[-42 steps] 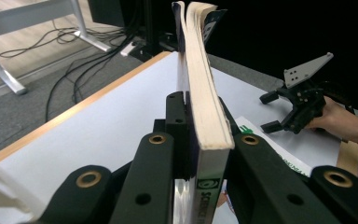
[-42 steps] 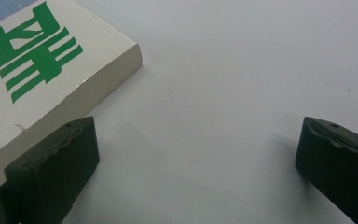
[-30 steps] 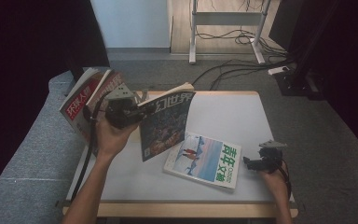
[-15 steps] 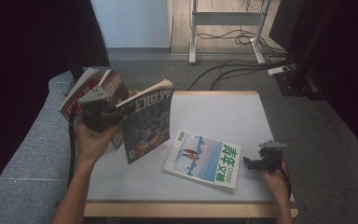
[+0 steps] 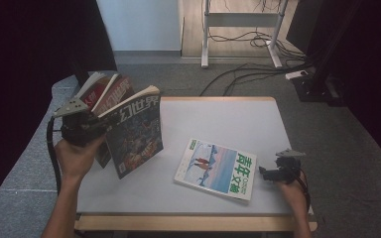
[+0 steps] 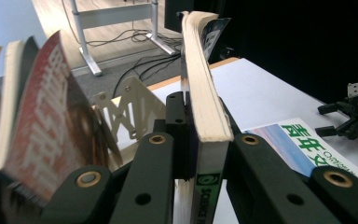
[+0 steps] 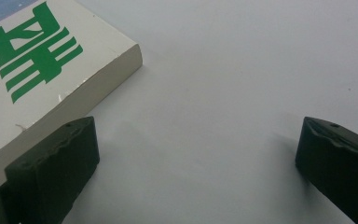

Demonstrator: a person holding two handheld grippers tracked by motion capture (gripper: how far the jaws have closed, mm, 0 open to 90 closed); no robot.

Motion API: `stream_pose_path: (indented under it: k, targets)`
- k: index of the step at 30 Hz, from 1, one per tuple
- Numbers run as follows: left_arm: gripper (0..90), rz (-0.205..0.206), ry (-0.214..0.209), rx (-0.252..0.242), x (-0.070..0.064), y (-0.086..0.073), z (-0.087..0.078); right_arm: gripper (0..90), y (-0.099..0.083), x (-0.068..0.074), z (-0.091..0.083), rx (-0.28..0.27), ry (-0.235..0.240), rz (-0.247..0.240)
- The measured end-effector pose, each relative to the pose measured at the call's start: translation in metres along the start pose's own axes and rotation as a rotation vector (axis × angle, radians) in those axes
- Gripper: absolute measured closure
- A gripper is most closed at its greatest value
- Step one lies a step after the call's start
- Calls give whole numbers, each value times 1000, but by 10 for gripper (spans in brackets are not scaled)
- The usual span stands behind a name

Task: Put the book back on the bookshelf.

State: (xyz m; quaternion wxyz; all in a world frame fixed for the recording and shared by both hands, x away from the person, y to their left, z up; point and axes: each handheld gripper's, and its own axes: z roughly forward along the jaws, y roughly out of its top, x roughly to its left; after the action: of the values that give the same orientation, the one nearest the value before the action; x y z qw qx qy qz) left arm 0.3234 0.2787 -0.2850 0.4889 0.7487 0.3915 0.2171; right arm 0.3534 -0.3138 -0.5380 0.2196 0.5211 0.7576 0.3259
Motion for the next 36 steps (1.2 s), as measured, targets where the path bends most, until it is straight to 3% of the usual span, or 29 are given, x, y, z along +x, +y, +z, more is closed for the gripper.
stream_pose_path:
  k: [18, 29, 36]
  targets:
    - [832, -59, 107, 3, 26, -17, -29, 0, 0, 0, 0, -1, -1, -1]
    - [831, -99, 176, 13, 37, -19, -25, 0, 0, 0, 0, -1, -1, -1]
    - [831, -133, 197, 5, 47, -21, -16, 0, 0, 0, 0, -1, -2, -1]
